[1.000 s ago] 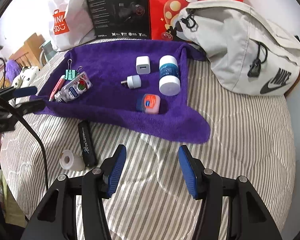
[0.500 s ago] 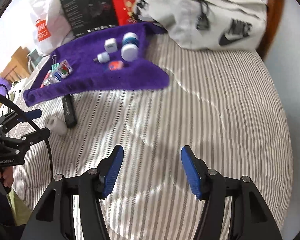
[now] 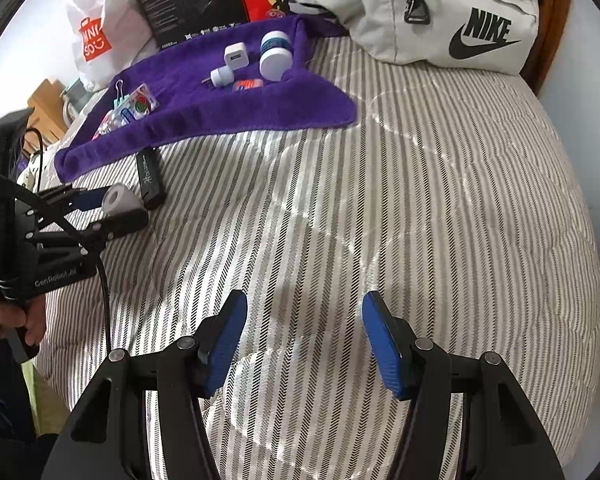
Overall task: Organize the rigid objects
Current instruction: 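Grasp the white tape roll with the left tool while the right tool grasps the black Horizon tube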
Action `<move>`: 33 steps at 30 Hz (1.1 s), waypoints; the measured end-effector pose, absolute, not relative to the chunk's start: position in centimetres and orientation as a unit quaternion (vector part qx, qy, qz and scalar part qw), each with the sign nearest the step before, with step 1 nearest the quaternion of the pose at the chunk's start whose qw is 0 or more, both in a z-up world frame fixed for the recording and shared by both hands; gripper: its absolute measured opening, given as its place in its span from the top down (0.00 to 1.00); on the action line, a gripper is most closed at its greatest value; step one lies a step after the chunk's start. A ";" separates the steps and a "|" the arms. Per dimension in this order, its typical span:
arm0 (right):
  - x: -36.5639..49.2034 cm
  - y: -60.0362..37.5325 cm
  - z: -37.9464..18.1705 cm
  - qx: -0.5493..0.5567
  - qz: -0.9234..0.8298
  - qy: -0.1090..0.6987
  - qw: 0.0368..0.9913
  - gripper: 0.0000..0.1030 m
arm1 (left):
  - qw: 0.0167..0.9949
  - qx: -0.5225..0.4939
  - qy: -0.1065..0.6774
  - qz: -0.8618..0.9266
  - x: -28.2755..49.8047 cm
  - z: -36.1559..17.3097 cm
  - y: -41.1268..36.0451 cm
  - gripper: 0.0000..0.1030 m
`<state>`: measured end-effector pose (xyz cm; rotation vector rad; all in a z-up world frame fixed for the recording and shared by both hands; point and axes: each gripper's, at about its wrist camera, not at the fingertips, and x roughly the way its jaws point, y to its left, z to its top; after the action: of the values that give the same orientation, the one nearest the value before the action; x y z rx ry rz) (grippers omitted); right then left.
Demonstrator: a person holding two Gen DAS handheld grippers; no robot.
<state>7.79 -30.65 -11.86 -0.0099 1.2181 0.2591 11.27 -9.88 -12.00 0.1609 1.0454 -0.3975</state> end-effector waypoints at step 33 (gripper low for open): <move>14.7 -14.2 -13.9 -0.151 0.277 0.480 0.819 0.48 | 0.844 0.004 0.522 -0.121 8.2 -11.4 0.6 0.73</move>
<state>14.65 -14.24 -13.86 -0.3222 1.0219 0.5904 8.24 0.63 -11.43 0.0090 1.1027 -0.2546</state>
